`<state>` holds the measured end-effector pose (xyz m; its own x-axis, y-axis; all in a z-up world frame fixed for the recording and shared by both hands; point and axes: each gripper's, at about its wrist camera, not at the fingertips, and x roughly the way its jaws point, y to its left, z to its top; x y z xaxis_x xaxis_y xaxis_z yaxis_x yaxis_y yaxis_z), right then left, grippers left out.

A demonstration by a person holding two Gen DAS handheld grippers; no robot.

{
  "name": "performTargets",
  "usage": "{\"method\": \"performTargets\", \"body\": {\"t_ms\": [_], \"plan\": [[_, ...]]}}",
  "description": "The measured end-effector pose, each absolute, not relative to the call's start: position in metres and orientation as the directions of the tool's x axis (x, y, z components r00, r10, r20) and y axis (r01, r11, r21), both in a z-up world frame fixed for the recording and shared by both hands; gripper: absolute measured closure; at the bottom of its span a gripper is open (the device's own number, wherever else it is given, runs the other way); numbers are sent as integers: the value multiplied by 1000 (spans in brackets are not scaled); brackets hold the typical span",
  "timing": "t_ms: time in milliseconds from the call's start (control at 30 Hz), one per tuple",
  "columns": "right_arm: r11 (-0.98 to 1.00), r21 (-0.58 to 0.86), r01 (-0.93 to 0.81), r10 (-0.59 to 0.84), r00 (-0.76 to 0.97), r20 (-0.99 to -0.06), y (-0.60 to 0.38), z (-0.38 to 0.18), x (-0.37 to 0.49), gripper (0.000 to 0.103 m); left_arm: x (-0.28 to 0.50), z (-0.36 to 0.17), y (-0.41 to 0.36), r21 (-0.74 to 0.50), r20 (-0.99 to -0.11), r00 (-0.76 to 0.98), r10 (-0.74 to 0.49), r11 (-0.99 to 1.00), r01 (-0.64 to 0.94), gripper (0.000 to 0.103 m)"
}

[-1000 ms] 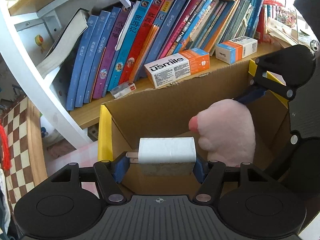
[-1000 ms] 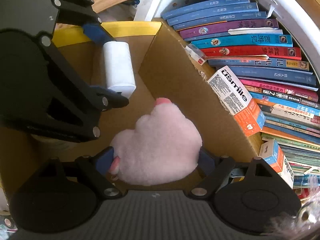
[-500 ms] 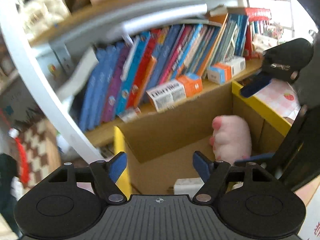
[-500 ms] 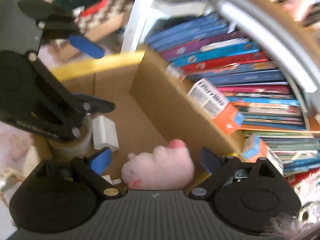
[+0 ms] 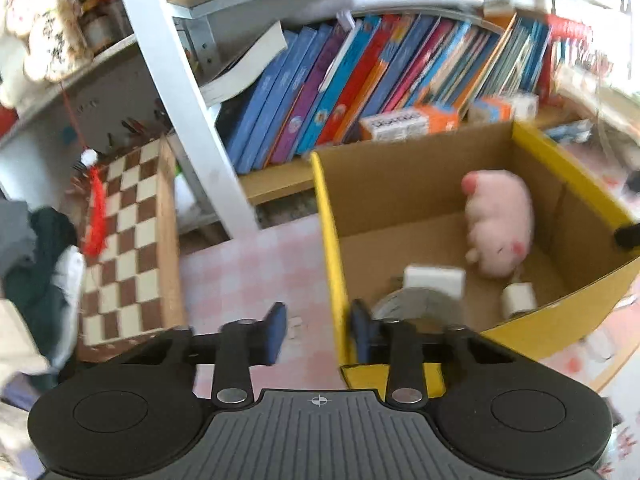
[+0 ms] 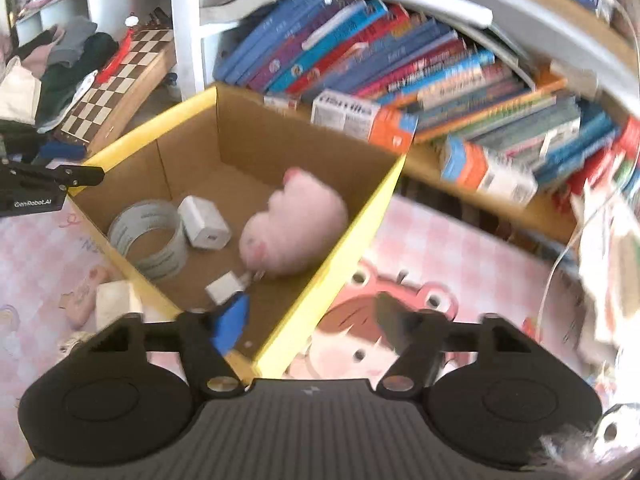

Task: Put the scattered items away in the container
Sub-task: 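Withdraw both tools from the yellow box back over the table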

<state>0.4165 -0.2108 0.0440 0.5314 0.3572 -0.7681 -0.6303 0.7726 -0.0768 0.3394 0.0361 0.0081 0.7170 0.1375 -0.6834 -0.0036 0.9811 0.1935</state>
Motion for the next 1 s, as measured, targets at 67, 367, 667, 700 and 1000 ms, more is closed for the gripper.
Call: {"method": "performTargets", "body": {"t_ms": [67,367,667,700,1000], "plan": [[782,-63,-620,352,523,-776,-212,38,414,60,335,7,38,160,-691,715,110,987,2,89],[757,-44,-652,384,498,-778,-204,33,419,85,312,9,34,109,-697,712,87,994,-15,94],[760,-100,-642,360,545,-758,-197,38,416,77,302,16,34,144,-662,734,152,987,-75,73],[764,-113,-636,358,563,-744,-198,41,411,67,295,19,34,141,-651,743,155,987,-82,63],[786,-142,-602,385,656,-649,-216,66,366,47,234,47,34,111,-542,821,180,984,-142,30]]}}
